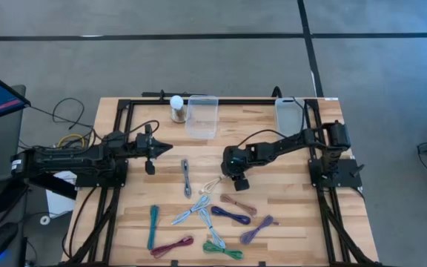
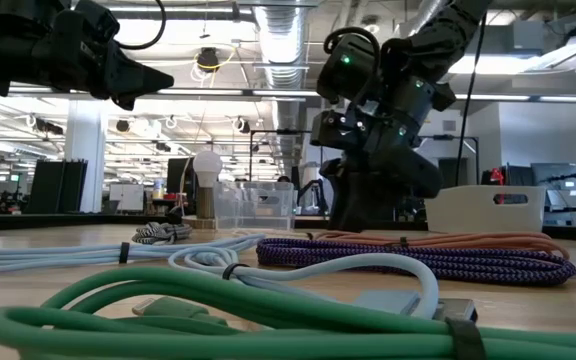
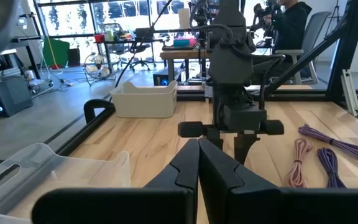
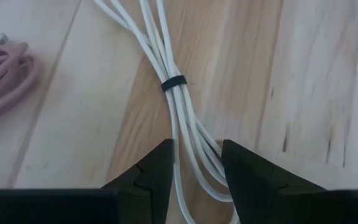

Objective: Pick & Place USB Port
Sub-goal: Put the white charger cable into the white bin

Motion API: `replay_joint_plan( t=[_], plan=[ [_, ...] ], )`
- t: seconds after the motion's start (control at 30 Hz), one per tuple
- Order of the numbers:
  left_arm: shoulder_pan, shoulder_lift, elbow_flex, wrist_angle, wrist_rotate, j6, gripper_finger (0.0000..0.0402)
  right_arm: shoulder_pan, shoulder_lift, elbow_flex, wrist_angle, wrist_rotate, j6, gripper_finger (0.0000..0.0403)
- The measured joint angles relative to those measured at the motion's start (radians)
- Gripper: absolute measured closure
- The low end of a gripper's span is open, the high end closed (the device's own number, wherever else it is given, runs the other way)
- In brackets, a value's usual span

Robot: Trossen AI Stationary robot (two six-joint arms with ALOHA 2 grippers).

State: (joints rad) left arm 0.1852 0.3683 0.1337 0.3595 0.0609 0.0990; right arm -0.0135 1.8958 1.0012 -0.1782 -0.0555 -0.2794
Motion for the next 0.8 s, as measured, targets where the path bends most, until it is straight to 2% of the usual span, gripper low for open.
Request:
replay_joint_plan(
  t=[0.1,0.3,0.63,0.8],
  plan=[
    [0.0,0.0,0.0,0.0,0.0,0.0,0.0392,0.0,-0.01,-0.001,0.008,0.004,0.0,0.0303],
    [0.0,0.0,0.0,0.0,0.0,0.0,0.0392,-0.003,-0.02,-0.002,0.019,0.008,0.0,0.0392],
    [0.0,0.0,0.0,0.0,0.0,0.0,0.0392,-0.01,-0.036,-0.007,0.027,0.0,0.016,0.0397],
    [0.0,0.0,0.0,0.0,0.0,0.0,0.0392,-0.022,-0.094,-0.004,0.021,0.0,0.011,0.0399]
  ],
)
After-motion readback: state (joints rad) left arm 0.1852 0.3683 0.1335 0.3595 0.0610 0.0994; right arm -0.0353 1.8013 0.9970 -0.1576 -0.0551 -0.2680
